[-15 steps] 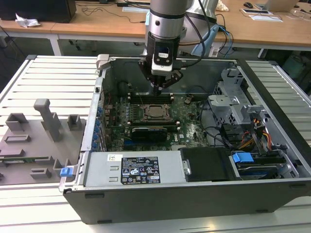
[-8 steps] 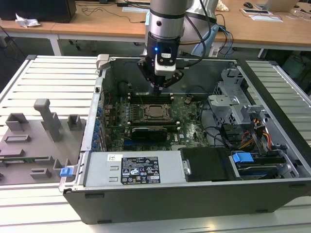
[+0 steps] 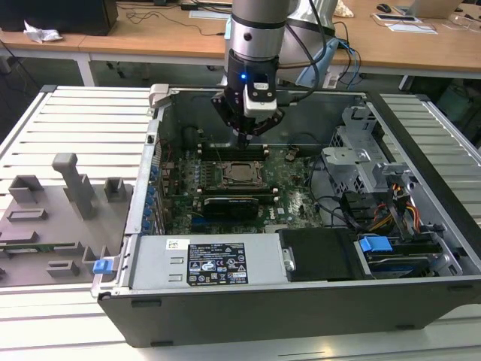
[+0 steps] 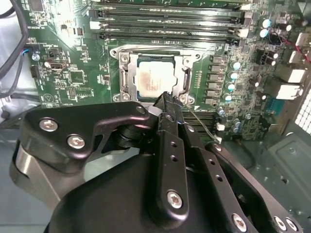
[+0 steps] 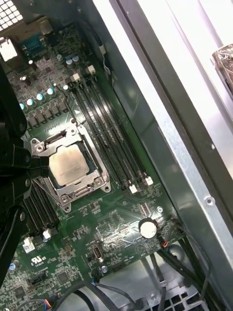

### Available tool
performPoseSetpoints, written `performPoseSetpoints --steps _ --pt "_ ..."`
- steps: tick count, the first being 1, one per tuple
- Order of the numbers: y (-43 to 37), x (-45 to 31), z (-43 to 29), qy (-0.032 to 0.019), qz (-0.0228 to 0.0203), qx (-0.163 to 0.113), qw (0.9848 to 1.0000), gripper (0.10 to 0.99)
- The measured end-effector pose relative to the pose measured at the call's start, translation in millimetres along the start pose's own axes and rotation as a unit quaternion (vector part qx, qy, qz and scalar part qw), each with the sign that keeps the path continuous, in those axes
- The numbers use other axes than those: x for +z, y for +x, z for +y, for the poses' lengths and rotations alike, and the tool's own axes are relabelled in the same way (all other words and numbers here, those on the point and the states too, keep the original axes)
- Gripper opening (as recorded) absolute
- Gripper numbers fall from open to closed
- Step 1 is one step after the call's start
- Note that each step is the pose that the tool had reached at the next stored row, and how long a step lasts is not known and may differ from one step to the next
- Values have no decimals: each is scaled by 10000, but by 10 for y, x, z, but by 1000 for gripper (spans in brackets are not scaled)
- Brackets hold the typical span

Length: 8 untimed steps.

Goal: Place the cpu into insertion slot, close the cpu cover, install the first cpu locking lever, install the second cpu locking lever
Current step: 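Install the first cpu locking lever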

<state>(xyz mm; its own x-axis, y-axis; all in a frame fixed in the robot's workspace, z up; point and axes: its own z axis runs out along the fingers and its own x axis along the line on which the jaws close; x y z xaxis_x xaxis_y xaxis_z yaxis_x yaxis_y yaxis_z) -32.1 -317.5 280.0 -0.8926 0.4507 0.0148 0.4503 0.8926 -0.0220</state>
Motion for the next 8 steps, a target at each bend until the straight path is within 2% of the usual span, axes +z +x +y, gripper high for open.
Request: performPoseSetpoints --steps 4,8 --pt "0 0 0 2 -4 -161 9999 106" --pt "0 0 0 7 -10 -455 9990 106"
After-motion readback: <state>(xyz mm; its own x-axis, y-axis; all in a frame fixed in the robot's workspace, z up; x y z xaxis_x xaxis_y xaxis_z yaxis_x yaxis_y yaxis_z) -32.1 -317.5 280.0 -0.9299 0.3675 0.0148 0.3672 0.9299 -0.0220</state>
